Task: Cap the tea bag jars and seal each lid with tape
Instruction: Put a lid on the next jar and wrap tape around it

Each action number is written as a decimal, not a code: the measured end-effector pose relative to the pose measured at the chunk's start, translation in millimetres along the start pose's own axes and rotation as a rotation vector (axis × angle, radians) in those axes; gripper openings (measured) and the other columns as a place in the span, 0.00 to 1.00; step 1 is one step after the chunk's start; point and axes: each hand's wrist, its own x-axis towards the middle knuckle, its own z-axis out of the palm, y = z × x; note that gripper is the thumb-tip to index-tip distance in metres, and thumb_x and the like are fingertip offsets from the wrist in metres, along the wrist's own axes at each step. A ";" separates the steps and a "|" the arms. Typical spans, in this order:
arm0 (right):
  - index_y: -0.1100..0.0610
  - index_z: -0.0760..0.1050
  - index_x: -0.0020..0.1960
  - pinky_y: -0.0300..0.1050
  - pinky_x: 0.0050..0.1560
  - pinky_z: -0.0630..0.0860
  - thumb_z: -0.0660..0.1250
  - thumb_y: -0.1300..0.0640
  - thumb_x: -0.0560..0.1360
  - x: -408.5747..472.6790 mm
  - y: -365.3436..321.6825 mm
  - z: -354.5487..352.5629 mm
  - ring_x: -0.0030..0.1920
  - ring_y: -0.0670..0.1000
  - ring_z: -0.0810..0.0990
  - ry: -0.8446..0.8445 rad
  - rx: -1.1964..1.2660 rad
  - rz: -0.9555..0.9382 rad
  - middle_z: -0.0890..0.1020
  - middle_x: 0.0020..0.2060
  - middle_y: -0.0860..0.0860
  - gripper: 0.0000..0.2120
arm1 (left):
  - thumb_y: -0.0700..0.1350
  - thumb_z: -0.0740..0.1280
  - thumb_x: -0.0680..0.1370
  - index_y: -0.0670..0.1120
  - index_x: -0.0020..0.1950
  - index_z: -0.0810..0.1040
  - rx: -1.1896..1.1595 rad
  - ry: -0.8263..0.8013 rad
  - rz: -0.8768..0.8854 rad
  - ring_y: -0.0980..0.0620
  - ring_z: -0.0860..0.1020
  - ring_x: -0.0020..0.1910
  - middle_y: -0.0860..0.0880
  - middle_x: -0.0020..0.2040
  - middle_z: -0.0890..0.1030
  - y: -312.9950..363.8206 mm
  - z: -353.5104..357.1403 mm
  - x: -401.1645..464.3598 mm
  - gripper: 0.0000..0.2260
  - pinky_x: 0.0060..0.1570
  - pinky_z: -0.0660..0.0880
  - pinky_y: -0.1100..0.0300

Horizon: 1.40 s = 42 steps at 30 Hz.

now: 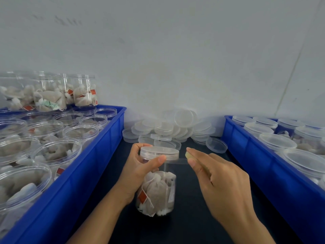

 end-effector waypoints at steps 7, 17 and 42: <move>0.42 0.76 0.63 0.44 0.39 0.77 0.55 0.42 0.78 0.2 1.7 9.2 0.37 0.46 0.78 -0.161 0.003 0.123 0.80 0.34 0.46 0.18 | 0.56 0.78 0.56 0.47 0.59 0.71 -0.047 -0.034 -0.018 0.54 0.83 0.47 0.55 0.47 0.84 0.5 -0.1 -1.8 0.35 0.45 0.80 0.60; 0.37 0.72 0.66 0.36 0.37 0.73 0.42 0.36 0.74 -3.5 1.8 20.2 0.38 0.44 0.77 -0.193 0.045 0.145 0.78 0.36 0.44 0.28 | 0.63 0.80 0.56 0.43 0.62 0.73 -0.144 -0.119 -0.062 0.50 0.83 0.51 0.47 0.52 0.84 2.2 0.4 -5.5 0.42 0.46 0.79 0.60; 0.41 0.64 0.71 0.40 0.41 0.75 0.48 0.43 0.81 -10.7 -3.4 26.0 0.37 0.43 0.75 -0.273 0.095 0.240 0.74 0.37 0.42 0.20 | 0.76 0.69 0.51 0.64 0.54 0.64 0.492 0.202 0.022 0.63 0.76 0.51 0.63 0.50 0.76 14.7 25.8 -10.5 0.37 0.52 0.75 0.57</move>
